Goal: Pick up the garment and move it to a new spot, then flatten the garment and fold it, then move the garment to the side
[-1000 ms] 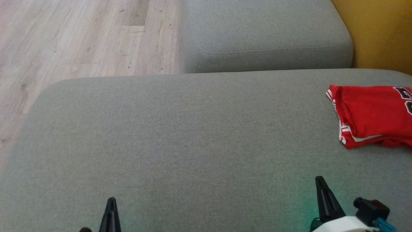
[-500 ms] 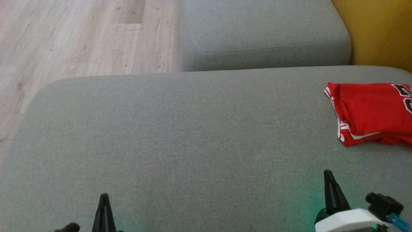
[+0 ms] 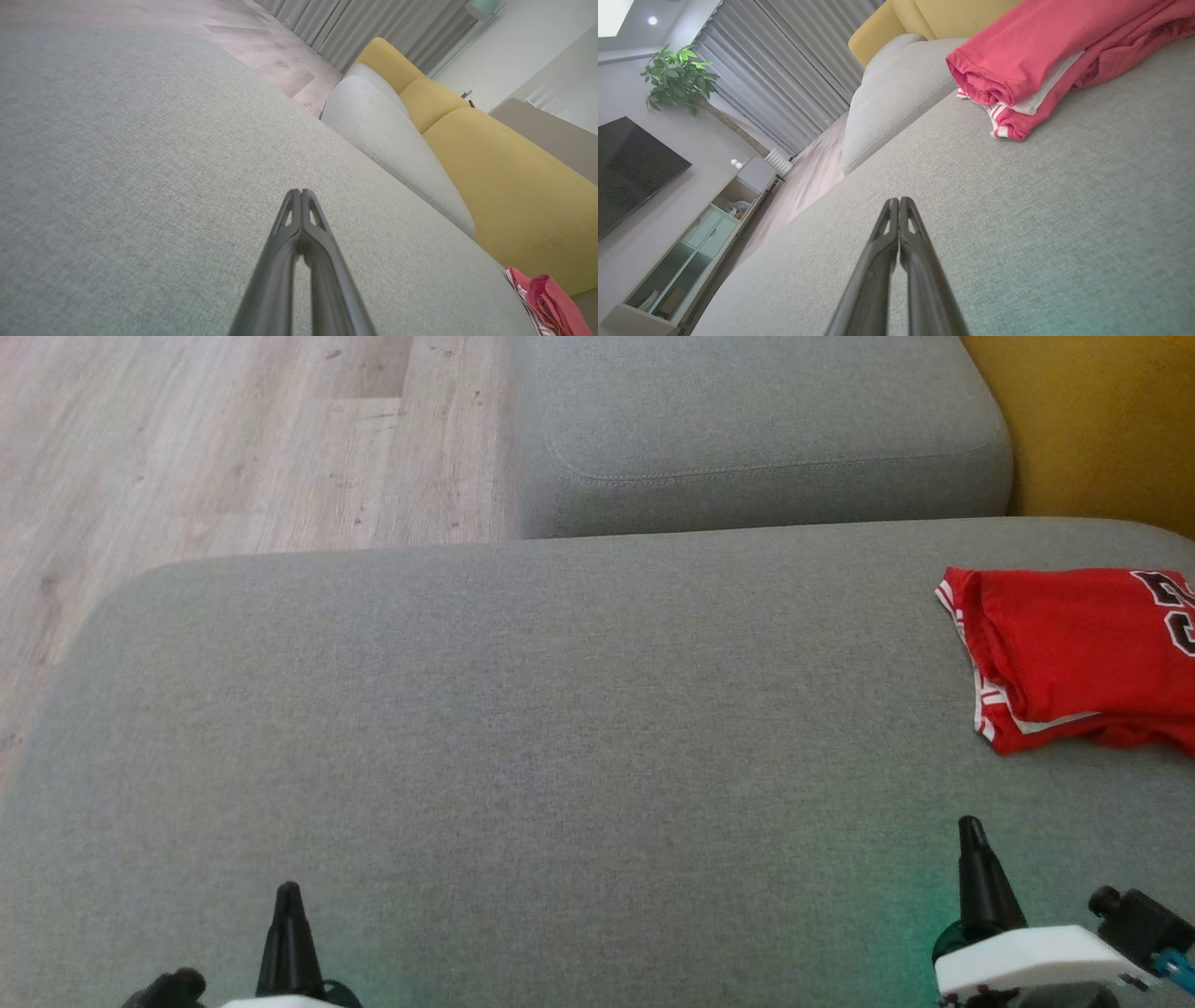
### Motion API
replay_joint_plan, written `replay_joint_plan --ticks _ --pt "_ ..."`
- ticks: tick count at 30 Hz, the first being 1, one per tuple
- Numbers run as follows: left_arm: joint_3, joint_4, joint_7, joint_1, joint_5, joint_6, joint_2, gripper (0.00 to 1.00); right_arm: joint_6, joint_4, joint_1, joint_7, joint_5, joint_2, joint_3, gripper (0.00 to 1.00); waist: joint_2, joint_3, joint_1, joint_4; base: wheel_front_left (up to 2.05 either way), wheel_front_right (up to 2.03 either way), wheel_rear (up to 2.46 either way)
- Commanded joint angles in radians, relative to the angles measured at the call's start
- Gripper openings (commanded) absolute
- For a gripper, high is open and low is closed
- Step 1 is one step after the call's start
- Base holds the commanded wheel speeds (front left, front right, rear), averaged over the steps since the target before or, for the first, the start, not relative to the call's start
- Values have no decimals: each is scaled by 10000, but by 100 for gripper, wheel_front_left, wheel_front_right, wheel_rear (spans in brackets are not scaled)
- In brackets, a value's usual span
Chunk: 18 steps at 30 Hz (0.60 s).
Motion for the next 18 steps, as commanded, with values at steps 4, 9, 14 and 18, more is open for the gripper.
replay_joint_plan --ticks 4,9,14,18 --pt "313 -266 113 -592 -576 -94 67 0 -3 -370 -607 131 620 -165 -40 0 -1 26 -1 -27 0 0 0" --pt "411 -251 254 -715 -1132 -158 69 0 -3 -396 -695 269 1198 -173 -115 0 -1 58 -1 -61 0 0 0" --pt "509 -236 395 -838 -1687 -223 70 0 -4 -421 -783 409 1775 -179 -191 0 -1 91 -1 -94 0 0 0" --pt "588 -224 509 -936 -2130 -275 71 0 -4 -441 -853 521 2235 -184 -253 0 -1 116 -1 -121 0 0 0"
